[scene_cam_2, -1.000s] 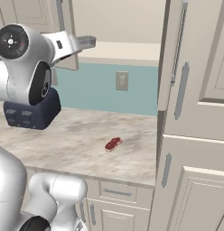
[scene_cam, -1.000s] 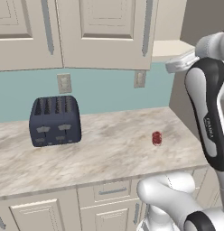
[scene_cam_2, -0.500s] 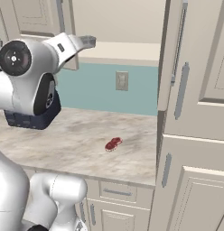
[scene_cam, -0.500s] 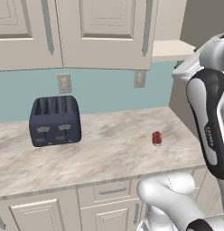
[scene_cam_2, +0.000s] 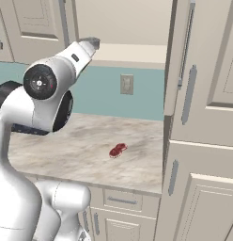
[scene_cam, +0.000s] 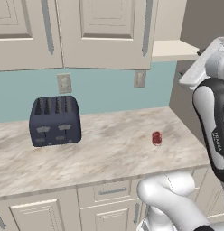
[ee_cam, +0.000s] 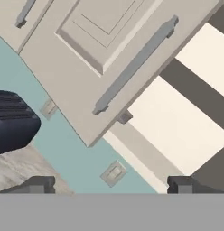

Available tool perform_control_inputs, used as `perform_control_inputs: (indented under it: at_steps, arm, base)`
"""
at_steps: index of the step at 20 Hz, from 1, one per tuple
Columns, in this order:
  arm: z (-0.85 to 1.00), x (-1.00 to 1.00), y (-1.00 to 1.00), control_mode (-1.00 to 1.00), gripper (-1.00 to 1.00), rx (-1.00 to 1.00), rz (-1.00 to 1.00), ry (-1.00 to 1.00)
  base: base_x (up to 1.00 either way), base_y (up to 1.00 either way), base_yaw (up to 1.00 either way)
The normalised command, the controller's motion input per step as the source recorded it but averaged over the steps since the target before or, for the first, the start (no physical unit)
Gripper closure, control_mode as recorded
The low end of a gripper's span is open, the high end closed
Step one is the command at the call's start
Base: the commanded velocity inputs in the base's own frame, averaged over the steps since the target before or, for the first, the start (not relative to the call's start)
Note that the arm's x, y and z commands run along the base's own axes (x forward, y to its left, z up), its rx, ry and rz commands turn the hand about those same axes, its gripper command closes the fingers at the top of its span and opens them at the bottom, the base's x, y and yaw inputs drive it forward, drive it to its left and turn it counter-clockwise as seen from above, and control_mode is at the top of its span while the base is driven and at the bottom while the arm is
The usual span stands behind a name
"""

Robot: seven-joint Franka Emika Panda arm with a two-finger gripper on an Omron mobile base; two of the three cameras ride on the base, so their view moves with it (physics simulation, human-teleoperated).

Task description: Retrieve the tupperware from the cabinet, then place the raw meat into the tupperware to avoid contamination.

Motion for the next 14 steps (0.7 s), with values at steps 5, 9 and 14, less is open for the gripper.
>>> perform_control_inputs:
  at_steps: [5,9,14]
  arm:
    - [0.00,0.00,-0.10,-1.00,-1.00,-0.17,0.13,-0.04]
    - [0.02,0.00,0.01,-1.00,-1.00,-0.18,0.11,-0.06]
    - [0.00,0.00,0.02,-1.00,-1.00,-0.19,0.09,-0.04]
  base:
    - [0.00,0.00,0.00]
    - [0.00,0.00,0.00]
    - [0.00,0.00,0.00]
